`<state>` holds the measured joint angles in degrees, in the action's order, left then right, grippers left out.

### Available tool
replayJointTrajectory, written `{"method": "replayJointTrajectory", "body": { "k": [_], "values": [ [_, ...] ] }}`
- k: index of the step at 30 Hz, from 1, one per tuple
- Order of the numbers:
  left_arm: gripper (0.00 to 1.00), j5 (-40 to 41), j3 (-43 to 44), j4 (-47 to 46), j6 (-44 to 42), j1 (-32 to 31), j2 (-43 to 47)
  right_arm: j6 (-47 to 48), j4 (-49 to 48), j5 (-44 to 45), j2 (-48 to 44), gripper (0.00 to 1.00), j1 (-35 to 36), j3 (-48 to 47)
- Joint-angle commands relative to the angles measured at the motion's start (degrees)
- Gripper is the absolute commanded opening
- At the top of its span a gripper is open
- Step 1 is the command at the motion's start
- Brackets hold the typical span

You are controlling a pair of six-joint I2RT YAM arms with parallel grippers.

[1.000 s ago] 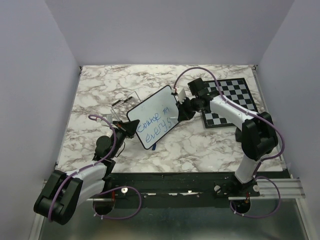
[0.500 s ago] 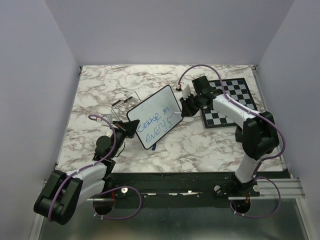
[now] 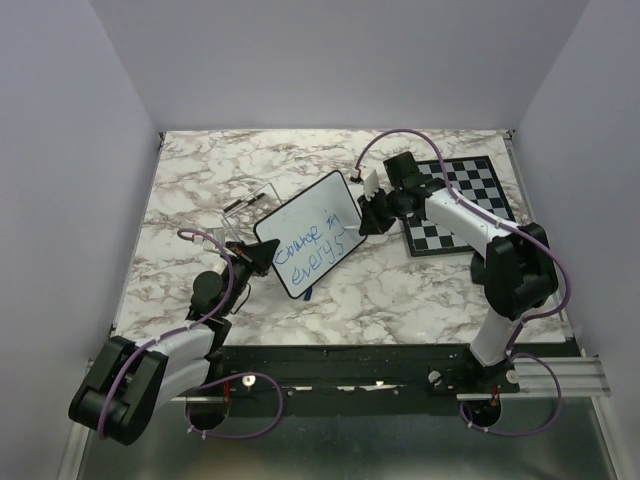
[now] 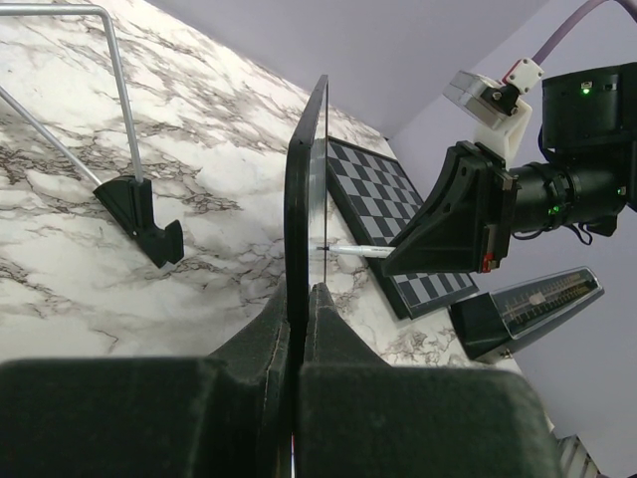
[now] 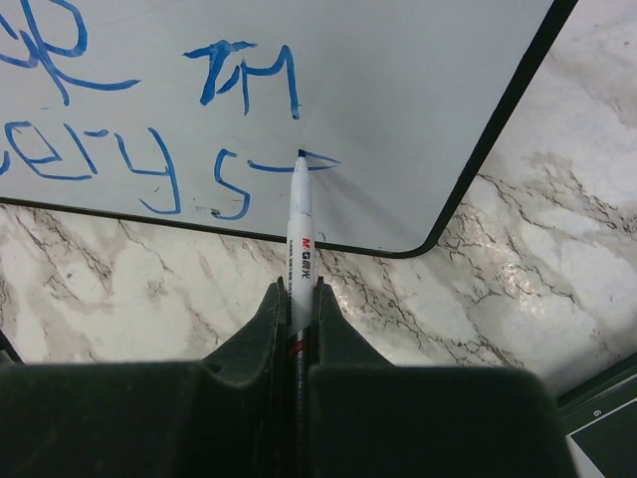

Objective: Write a sentence on the whiteboard

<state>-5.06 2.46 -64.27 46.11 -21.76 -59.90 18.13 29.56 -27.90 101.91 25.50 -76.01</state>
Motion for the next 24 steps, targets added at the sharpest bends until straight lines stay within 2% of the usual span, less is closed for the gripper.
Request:
{"method": "replayJointTrajectory", "body": {
  "k": [1,15,24],
  "values": [
    [0.0,-2.67,-2.72,-0.68,-1.02,-0.3,-0.39,1.2,0.41,-1.19,1.1,0.01,0.08,-0.72],
    [0.0,-2.23,-2.72,0.9,-1.63,-0.3,0.66,4.72,4.27,-1.98,0.66,0.01,0.17,3.32],
    [0.0,-2.24,-2.64,0.99,-1.63,-0.3,0.57,3.76,3.93,1.88,1.19,0.01,0.08,2.8]
  ]
}}
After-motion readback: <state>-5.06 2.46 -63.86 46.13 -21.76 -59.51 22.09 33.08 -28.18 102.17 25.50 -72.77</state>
